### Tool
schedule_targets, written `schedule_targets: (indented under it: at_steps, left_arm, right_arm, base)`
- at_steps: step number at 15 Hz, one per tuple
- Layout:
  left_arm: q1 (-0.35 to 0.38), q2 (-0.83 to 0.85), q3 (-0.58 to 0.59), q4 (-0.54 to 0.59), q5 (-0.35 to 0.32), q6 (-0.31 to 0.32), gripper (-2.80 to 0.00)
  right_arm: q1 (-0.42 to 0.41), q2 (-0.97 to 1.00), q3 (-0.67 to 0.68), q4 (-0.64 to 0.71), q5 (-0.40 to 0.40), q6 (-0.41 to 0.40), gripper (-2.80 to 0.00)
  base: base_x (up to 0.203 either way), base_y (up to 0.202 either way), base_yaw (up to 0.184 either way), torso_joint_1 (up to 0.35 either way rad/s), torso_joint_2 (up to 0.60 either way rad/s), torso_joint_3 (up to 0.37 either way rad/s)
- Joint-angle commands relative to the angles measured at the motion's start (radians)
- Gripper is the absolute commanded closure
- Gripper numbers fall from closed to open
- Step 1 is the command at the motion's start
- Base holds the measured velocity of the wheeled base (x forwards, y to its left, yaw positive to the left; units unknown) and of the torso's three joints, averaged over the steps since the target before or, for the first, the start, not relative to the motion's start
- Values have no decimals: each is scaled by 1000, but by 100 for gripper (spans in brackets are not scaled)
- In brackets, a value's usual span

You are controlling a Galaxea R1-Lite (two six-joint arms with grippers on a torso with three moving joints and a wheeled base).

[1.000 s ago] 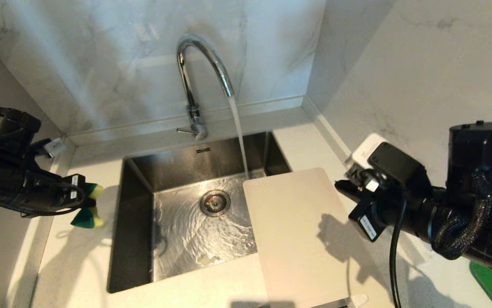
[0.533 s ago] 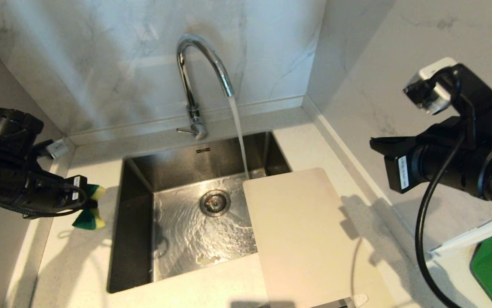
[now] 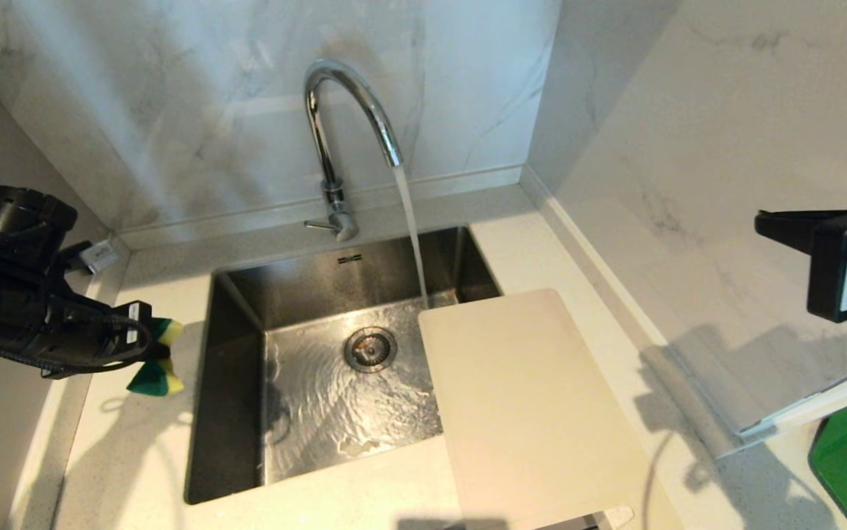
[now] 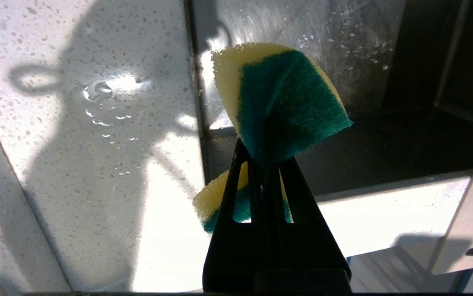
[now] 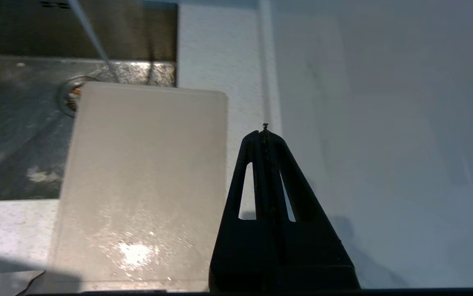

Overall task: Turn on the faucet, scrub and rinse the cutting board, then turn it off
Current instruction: Put down the cleaning cloth

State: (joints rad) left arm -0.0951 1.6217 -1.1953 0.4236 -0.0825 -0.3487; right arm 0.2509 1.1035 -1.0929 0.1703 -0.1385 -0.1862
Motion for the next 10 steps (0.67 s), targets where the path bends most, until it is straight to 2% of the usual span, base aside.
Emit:
schedule_targets:
  at_steps: [1, 4, 8, 10]
  left_arm:
    - [-2, -5, 2, 2, 0, -15, 0]
    - [-1, -16, 3, 5, 0, -18, 0]
    - [-2, -23, 11, 20, -3, -28, 0]
    - [0, -24, 13, 20, -3, -32, 0]
  right_arm:
    - [-67, -65, 22, 14, 8, 5, 0]
    - [-120, -126, 71, 17, 30, 43, 0]
    - [-186, -233, 227, 18, 23, 58, 0]
    - [-287, -252, 273, 19, 0, 57, 0]
  base:
    - [0, 0, 0, 0, 0, 0]
    - [0, 0, 0, 0, 0, 0]
    - [0, 0, 0, 0, 0, 0]
    - [0, 0, 0, 0, 0, 0]
